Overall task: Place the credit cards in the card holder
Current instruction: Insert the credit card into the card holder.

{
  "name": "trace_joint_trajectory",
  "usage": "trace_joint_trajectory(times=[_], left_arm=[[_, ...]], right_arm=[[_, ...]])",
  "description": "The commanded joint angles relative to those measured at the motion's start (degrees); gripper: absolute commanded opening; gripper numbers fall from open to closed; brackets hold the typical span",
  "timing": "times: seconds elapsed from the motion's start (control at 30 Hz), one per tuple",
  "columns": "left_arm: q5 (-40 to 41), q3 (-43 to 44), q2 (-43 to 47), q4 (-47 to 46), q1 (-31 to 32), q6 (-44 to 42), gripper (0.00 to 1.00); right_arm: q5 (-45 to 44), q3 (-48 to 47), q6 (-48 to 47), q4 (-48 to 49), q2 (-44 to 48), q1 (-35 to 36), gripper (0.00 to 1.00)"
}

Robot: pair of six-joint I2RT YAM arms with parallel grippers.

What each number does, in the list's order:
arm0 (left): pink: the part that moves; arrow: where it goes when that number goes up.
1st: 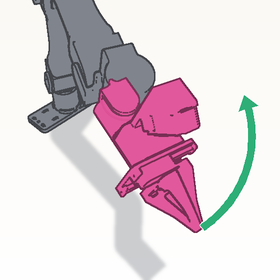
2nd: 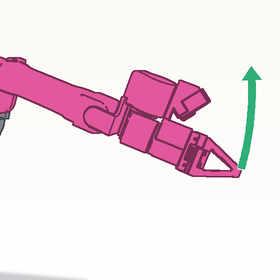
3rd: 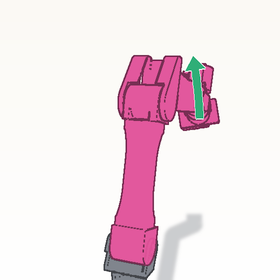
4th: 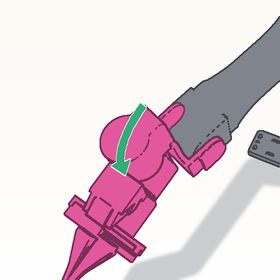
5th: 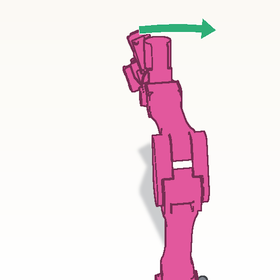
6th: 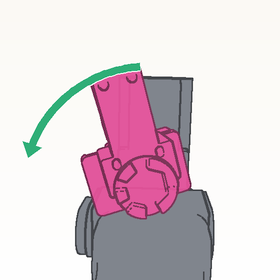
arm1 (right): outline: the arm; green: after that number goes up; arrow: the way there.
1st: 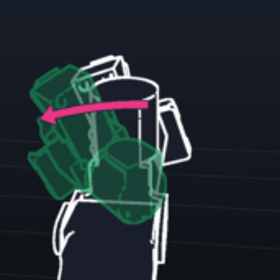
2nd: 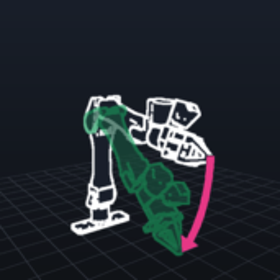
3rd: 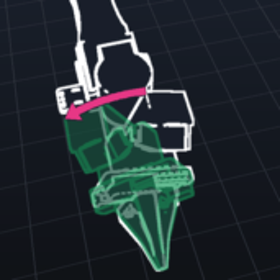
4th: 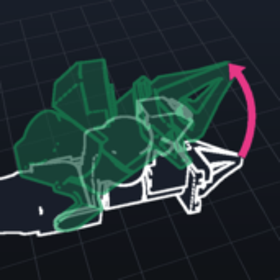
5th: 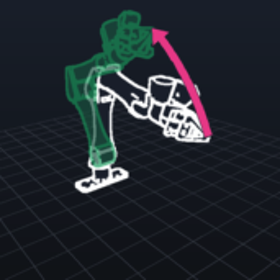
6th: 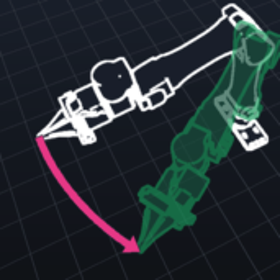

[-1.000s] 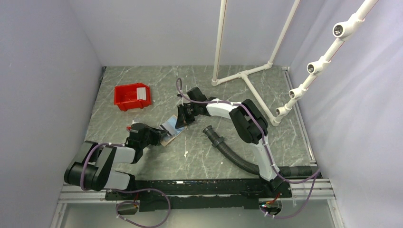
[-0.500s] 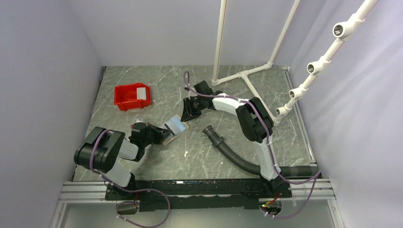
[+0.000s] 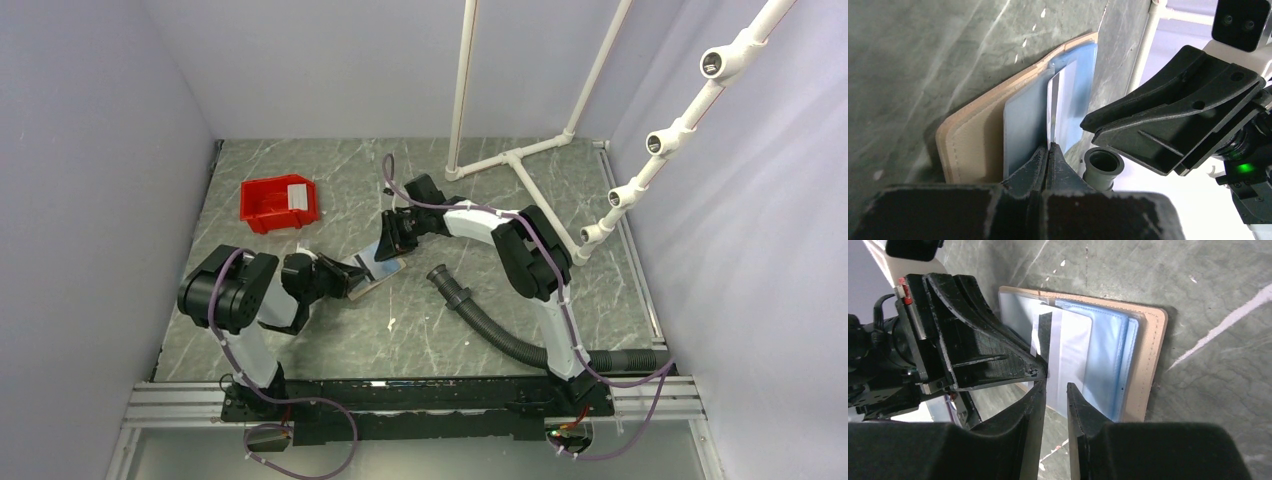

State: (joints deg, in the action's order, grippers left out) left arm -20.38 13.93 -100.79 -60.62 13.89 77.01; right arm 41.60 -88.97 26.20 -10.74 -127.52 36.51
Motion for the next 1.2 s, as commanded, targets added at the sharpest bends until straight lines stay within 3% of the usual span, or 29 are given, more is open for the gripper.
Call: trace_joint_trajectory(times=[0.0, 0.23, 0.57, 0.8, 1.17], left_arm=[[0.02, 0.88, -1.66, 2.63, 0.08, -3.88, 0.00], [-0.78, 1.03, -1.87, 4.45, 0.08, -5.39, 0.00], [-3.05, 2.06, -4.73, 3.34, 0.08, -6.11, 0.00], [-5.98, 6.75, -5.76, 4.34, 0.08, -7.31, 0.00], [-5.50, 6.05, -7.63, 2.15, 0.08, -5.38, 0.00]], right_arm=[[-3.49, -1.12, -2.01, -1.99, 1.18, -0.19, 0.26], [-11.78, -2.71, -6.60, -8.72, 2.17, -1.53, 0.33], [-13.00, -2.40, -7.09, -8.32, 0.23, -1.52, 0.29], [-7.28, -1.65, -4.58, -5.34, -0.25, -1.44, 0.27], [-15.51, -2.63, -7.80, -11.98, 4.97, -4.45, 0.30]])
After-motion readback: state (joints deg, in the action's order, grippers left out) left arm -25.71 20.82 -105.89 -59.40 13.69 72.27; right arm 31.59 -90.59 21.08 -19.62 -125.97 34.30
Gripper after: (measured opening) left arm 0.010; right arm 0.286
